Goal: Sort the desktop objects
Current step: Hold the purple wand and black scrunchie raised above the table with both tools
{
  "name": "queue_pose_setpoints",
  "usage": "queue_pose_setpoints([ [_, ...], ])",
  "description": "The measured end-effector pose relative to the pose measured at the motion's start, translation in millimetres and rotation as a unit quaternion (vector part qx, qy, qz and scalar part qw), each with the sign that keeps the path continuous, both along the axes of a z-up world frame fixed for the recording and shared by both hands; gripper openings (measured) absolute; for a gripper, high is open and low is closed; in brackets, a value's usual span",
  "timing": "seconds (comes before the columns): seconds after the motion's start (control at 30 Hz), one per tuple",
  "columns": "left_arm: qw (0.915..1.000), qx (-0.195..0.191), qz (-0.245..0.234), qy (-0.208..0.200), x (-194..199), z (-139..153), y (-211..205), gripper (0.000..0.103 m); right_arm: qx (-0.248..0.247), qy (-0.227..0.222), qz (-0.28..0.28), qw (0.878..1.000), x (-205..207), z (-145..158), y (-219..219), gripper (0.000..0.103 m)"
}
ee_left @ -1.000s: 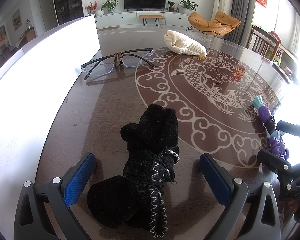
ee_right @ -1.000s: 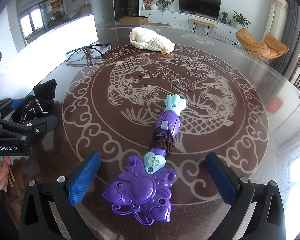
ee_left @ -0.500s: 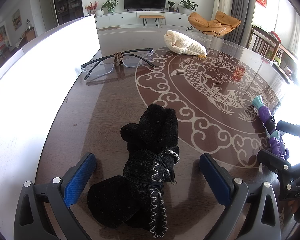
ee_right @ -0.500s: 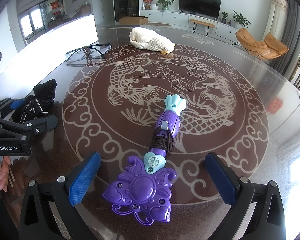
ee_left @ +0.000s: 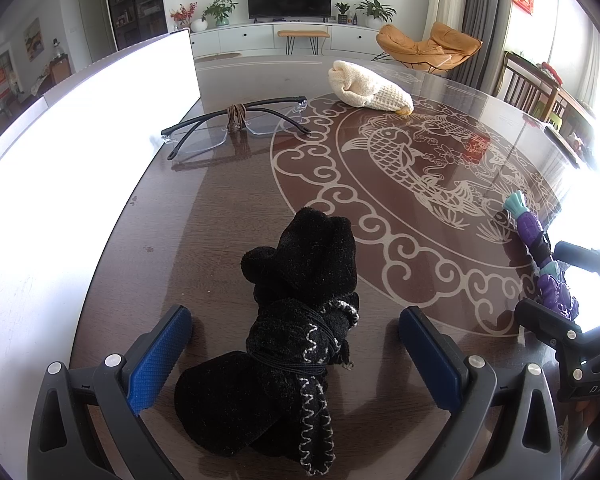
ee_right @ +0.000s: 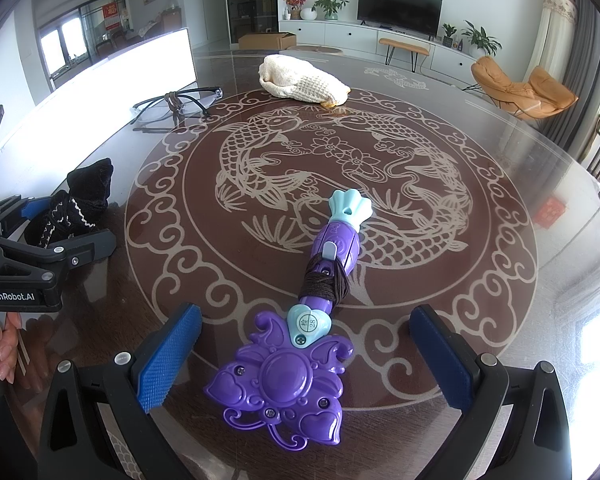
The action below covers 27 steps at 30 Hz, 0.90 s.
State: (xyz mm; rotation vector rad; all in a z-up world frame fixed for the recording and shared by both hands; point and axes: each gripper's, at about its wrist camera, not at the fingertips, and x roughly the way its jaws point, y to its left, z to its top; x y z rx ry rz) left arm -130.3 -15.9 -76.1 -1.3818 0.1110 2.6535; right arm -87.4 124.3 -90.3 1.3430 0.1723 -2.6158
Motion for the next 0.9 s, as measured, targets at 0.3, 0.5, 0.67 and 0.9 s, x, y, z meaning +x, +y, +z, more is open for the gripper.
queue_pose_setpoints([
  [0.3, 1.0000, 0.000, 0.000, 0.000, 0.0, 0.0, -0.1, 0.103, 0.000, 0.000, 0.000, 1.000, 0.6, -0.5, 0.1, 0.103],
  [0.5, 1.0000, 0.000, 0.000, 0.000, 0.1, 0.0, -0.1, 0.103, 0.000, 0.000, 0.000, 1.000, 0.6, -0.5, 0.1, 0.103],
  [0.67, 1.0000, 0.000, 0.000, 0.000, 0.3, 0.1, -0.2, 0.103, 0.000, 0.000, 0.000, 1.000, 1.0, -0.8, 0.2, 0.103],
  [0.9, 1.0000, 0.000, 0.001, 0.000, 0.9, 0.3, -0.4, 0.103, 0.000, 0.000, 0.000, 1.000, 2.3, -2.1, 0.4, 0.103],
])
